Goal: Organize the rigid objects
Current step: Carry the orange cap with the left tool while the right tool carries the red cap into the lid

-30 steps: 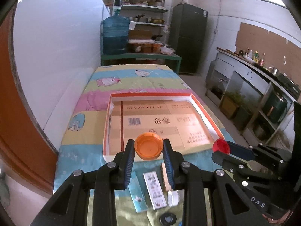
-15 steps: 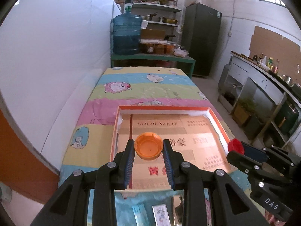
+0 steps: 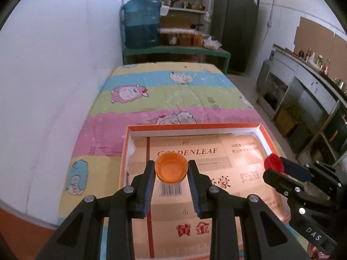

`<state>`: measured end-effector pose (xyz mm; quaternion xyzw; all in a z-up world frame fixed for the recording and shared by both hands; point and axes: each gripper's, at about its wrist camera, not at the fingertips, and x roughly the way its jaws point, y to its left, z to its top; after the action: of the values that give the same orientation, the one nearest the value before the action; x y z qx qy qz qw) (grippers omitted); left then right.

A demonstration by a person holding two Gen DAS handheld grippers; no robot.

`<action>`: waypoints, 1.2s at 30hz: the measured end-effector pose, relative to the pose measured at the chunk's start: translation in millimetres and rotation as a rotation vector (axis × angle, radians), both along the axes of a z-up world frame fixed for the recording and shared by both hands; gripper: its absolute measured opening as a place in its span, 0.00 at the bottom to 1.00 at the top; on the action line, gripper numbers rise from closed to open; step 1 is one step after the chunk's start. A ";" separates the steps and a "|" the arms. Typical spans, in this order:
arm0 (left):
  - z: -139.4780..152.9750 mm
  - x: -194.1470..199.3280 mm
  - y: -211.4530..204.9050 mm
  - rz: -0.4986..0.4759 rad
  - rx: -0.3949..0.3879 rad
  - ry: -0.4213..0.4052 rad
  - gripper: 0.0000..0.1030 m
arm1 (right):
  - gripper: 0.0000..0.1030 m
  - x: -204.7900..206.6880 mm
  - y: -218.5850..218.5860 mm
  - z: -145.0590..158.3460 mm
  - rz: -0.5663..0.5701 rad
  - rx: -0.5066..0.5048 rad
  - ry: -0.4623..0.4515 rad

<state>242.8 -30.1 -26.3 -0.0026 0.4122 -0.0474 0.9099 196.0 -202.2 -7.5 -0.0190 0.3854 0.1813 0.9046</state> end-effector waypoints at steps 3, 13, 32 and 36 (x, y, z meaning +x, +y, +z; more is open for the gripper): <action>-15.4 13.4 -0.1 0.005 -0.010 0.042 0.30 | 0.29 16.6 1.9 -12.3 -0.003 -0.009 0.034; -48.8 36.8 4.7 0.031 0.004 0.094 0.30 | 0.29 49.4 8.8 -47.4 -0.016 -0.020 0.117; -72.1 47.7 -4.4 0.010 0.047 0.152 0.30 | 0.30 59.1 10.1 -73.0 -0.028 -0.033 0.182; -72.6 47.0 -1.5 -0.023 0.006 0.153 0.33 | 0.30 58.6 10.5 -72.5 -0.027 -0.034 0.186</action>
<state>289.8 -31.5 -98.9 0.0012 0.4807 -0.0563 0.8751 254.6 -191.7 -80.0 -0.0123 0.4710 0.1633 0.8668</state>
